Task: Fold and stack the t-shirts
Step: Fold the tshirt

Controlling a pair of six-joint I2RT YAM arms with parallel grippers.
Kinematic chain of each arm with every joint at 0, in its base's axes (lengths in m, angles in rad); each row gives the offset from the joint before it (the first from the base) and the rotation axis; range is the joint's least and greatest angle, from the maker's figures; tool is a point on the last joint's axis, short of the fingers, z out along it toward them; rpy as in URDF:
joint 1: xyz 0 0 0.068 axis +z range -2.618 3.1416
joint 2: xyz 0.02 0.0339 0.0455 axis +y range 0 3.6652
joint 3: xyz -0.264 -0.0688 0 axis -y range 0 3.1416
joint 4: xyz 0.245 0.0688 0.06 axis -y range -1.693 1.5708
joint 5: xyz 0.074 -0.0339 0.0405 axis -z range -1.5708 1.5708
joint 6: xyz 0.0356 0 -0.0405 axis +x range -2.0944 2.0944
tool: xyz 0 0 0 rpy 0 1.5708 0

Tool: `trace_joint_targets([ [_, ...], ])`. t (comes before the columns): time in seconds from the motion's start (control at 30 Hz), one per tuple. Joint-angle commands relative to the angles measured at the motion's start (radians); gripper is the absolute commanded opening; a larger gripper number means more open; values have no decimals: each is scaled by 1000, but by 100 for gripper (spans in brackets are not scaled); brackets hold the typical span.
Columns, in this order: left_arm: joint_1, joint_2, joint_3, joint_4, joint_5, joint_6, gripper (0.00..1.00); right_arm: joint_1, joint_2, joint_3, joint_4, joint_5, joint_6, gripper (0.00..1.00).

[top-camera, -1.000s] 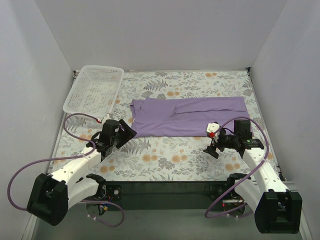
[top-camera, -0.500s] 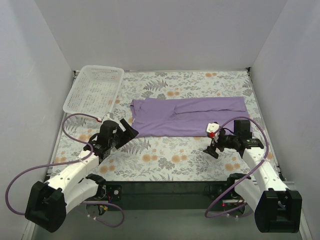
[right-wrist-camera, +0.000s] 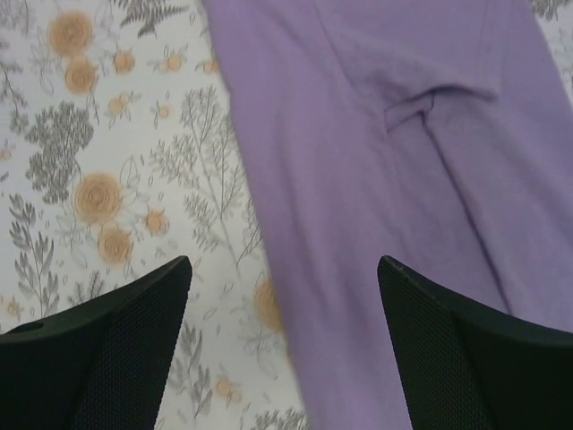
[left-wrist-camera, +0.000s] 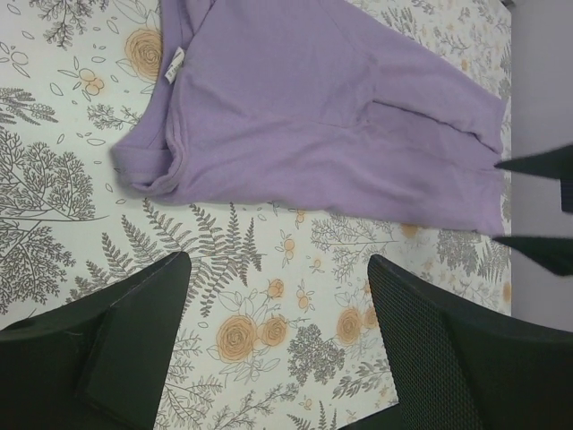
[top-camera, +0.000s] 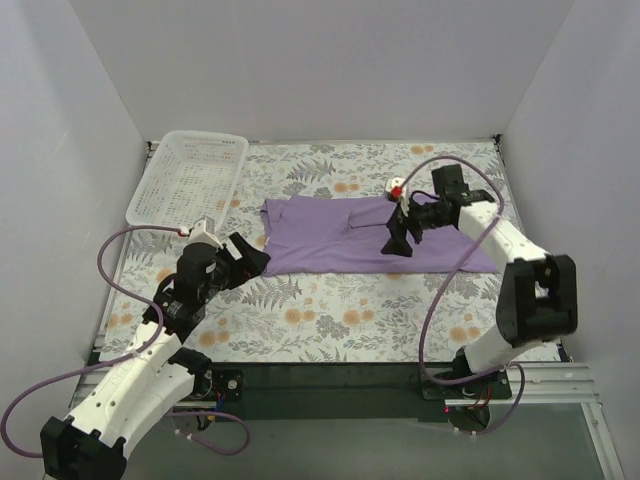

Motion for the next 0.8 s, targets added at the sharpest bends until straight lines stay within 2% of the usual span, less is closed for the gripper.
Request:
trace_joint_targets([
  [0.0,6,-32,18,-49,10,54,80,77,221,226,-17,-19,196,88],
  [0.13,7,-68,3,-28,16,57,80,109,495,554,-20,-41,426,86],
  [0.2,6,-71,0,-20,16,60,80,116,632,717,-14,-56,468,86],
  [0.43,6,-42,-11,3,56,69,80,135,963,1148,17,107,665,85],
  [0.57,6,-42,-10,4,53,72,80,135,1066,1219,62,123,719,84],
  [0.77,7,-42,-11,4,54,72,80,135,1092,1194,70,102,729,79],
])
